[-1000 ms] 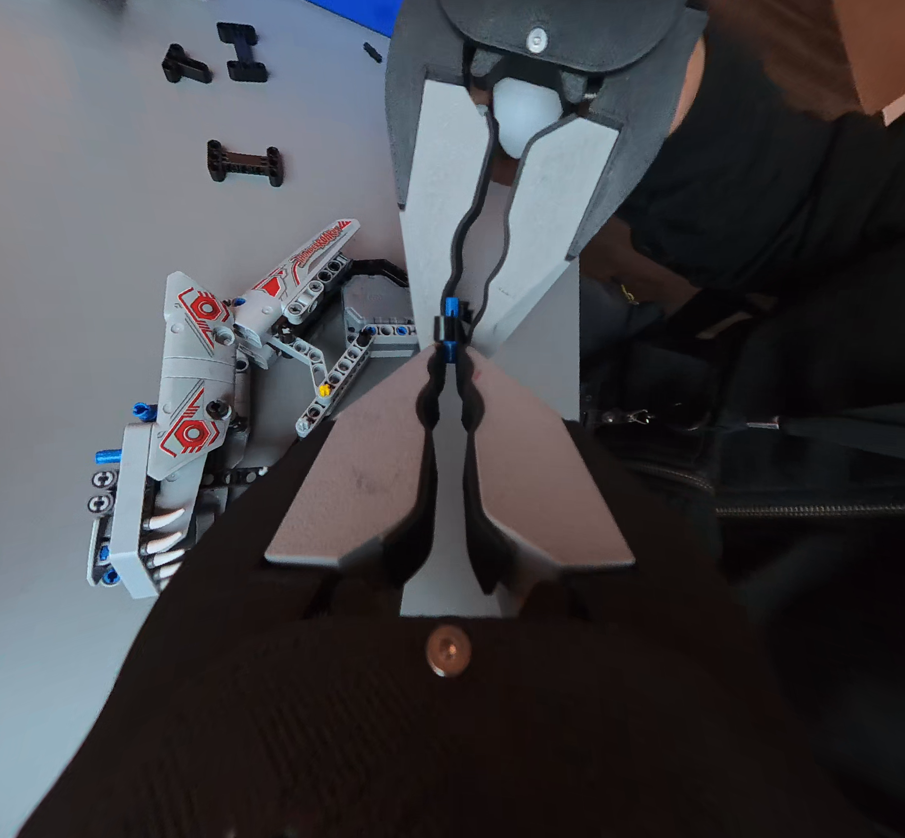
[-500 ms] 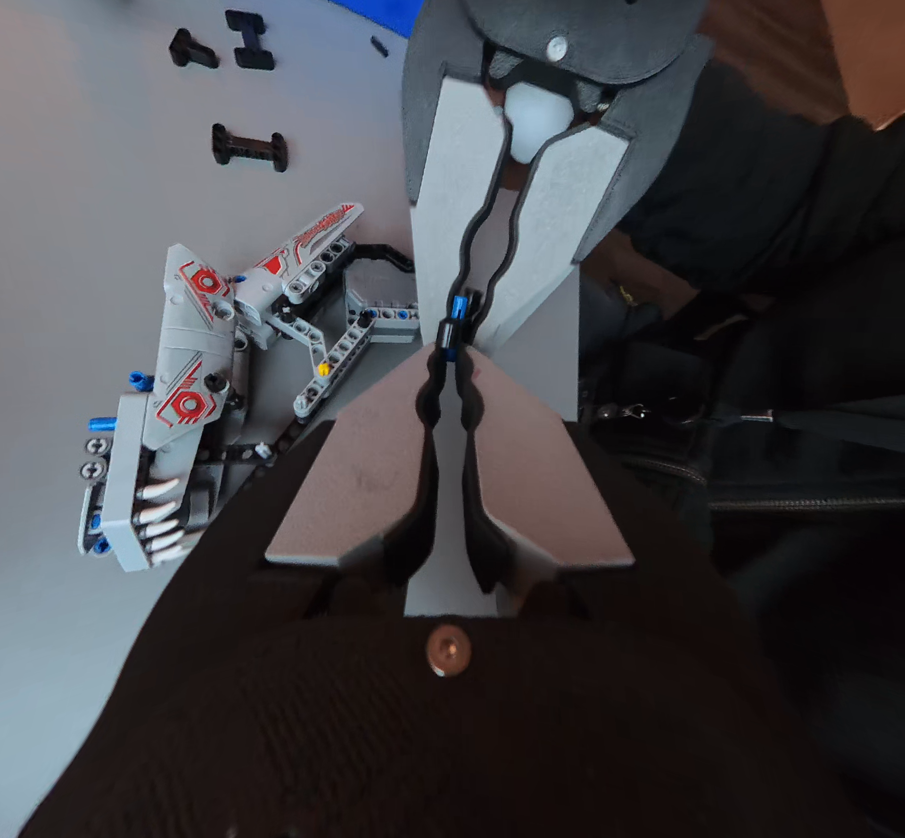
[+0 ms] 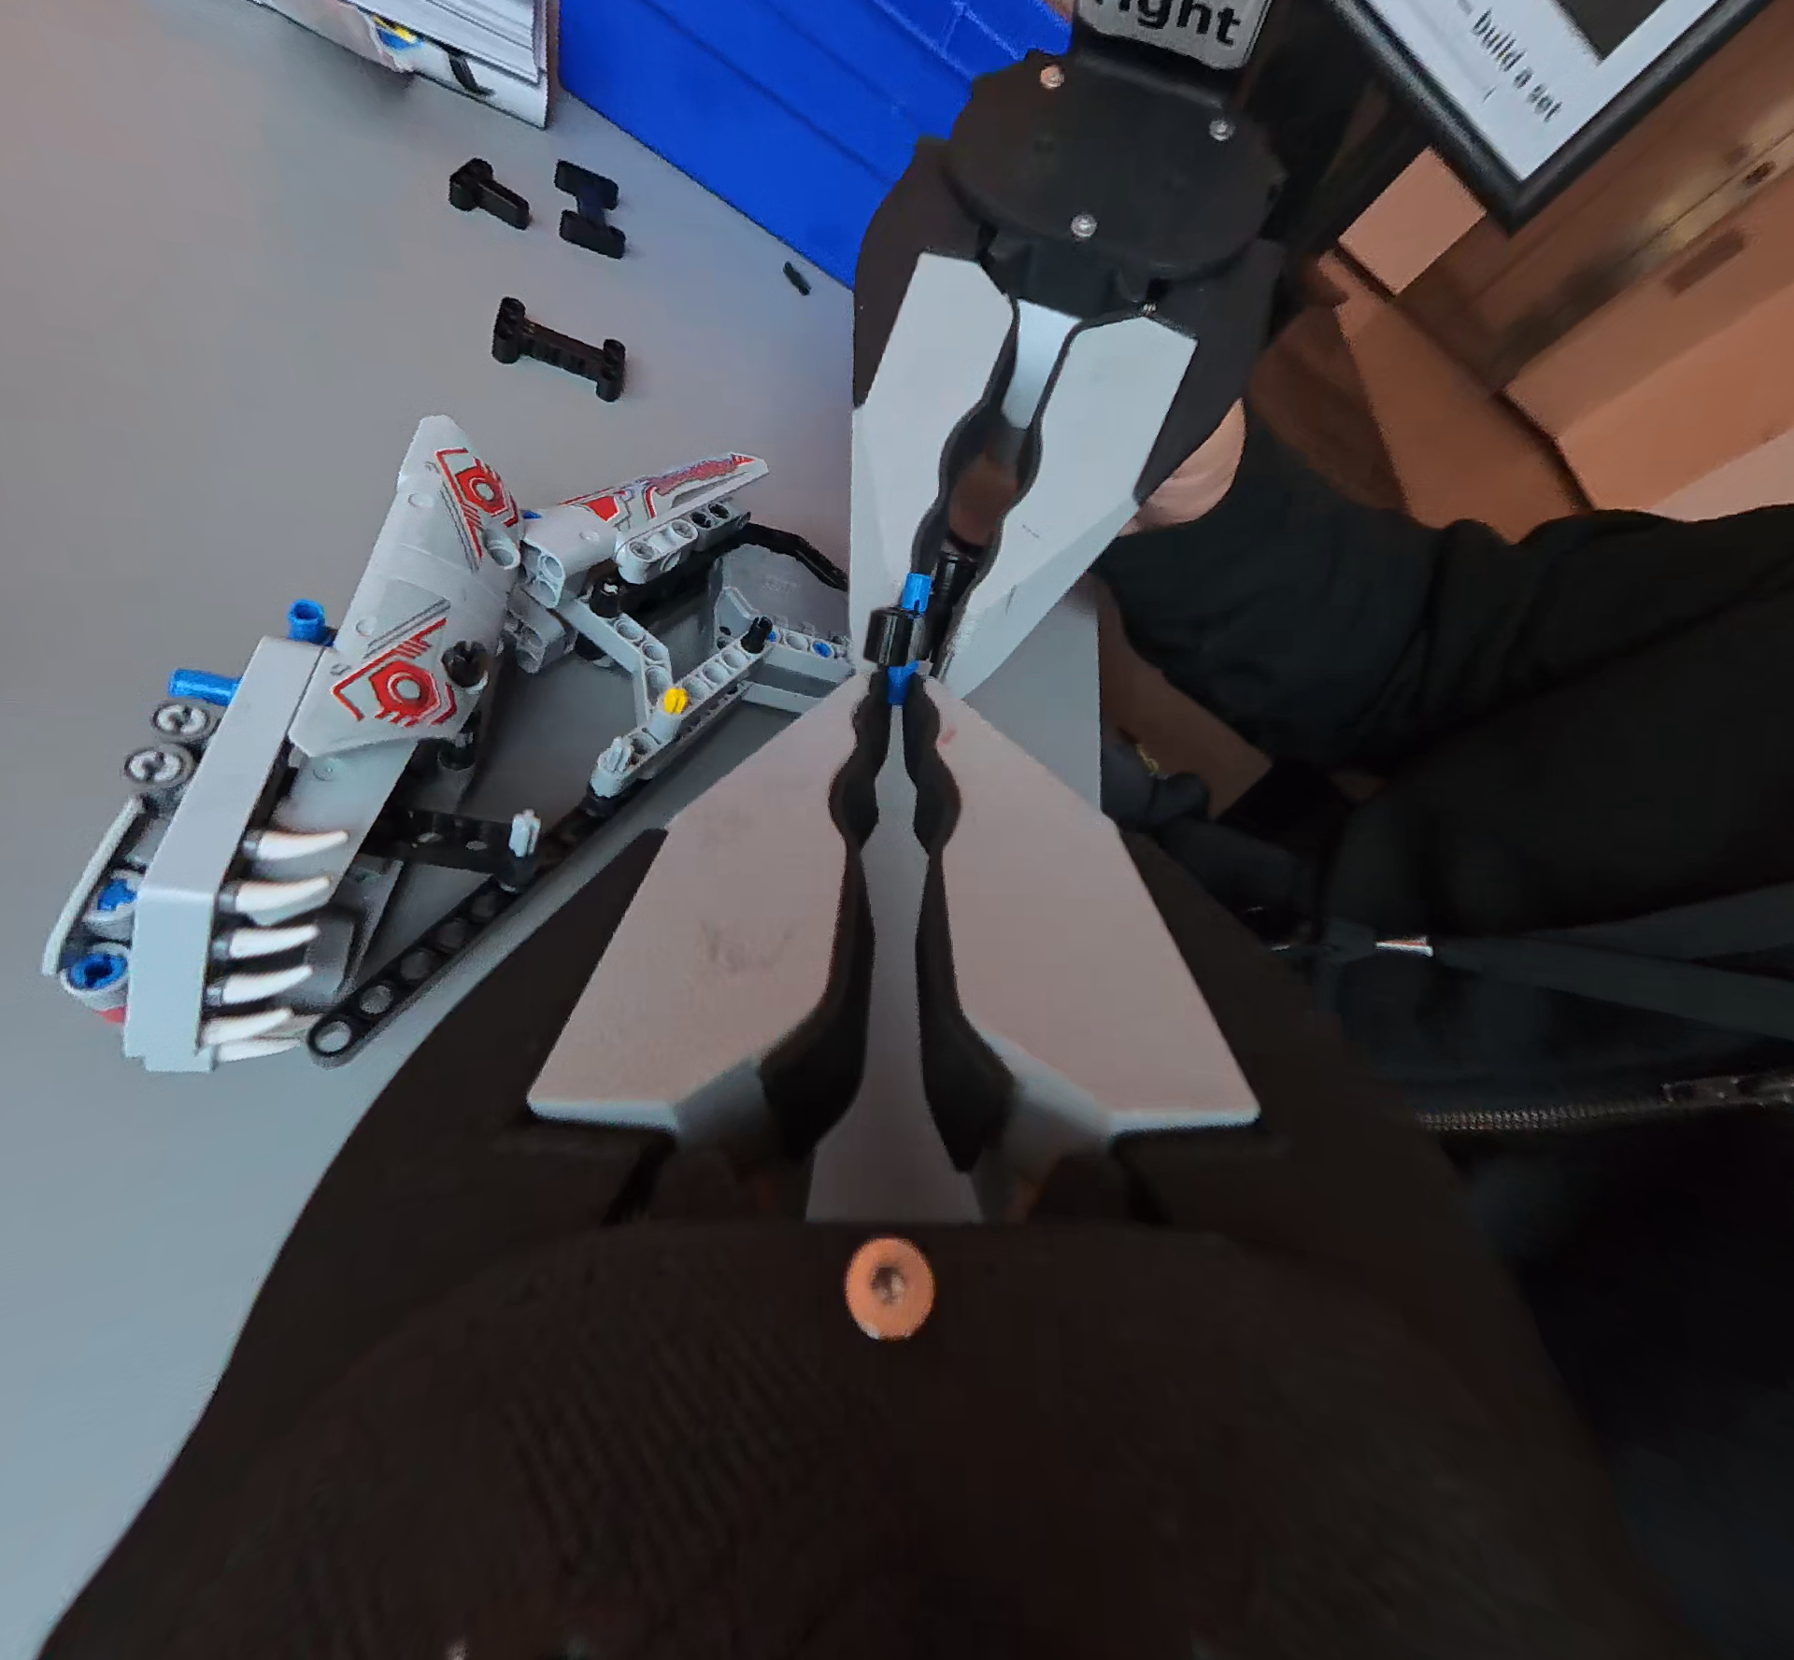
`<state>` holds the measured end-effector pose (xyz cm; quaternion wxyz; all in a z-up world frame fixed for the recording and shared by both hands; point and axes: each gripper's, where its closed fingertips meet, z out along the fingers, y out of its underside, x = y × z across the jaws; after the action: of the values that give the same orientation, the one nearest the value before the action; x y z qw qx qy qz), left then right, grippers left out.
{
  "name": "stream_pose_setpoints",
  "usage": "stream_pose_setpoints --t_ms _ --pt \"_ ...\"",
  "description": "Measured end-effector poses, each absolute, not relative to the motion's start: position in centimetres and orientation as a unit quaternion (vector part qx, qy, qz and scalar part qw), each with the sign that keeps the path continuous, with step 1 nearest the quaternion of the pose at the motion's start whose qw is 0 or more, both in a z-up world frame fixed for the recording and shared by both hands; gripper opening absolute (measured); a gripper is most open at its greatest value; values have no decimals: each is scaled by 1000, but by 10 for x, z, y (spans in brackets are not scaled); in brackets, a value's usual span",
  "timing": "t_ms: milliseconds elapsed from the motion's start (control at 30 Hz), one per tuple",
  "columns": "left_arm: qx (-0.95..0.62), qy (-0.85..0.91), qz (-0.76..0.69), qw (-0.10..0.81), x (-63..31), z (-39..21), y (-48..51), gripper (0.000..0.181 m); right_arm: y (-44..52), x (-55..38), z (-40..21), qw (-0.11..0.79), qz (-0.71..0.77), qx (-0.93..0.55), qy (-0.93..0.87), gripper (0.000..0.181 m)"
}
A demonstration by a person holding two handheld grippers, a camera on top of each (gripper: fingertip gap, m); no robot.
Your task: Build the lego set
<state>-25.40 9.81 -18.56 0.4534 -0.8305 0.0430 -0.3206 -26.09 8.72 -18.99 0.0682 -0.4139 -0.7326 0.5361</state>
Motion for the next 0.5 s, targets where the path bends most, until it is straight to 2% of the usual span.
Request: stream_pose_setpoints --t_ms 500 --pt "-824 39 -322 464 -255 -185 89 3 78 -261 -188 43 562 -411 -716 4"
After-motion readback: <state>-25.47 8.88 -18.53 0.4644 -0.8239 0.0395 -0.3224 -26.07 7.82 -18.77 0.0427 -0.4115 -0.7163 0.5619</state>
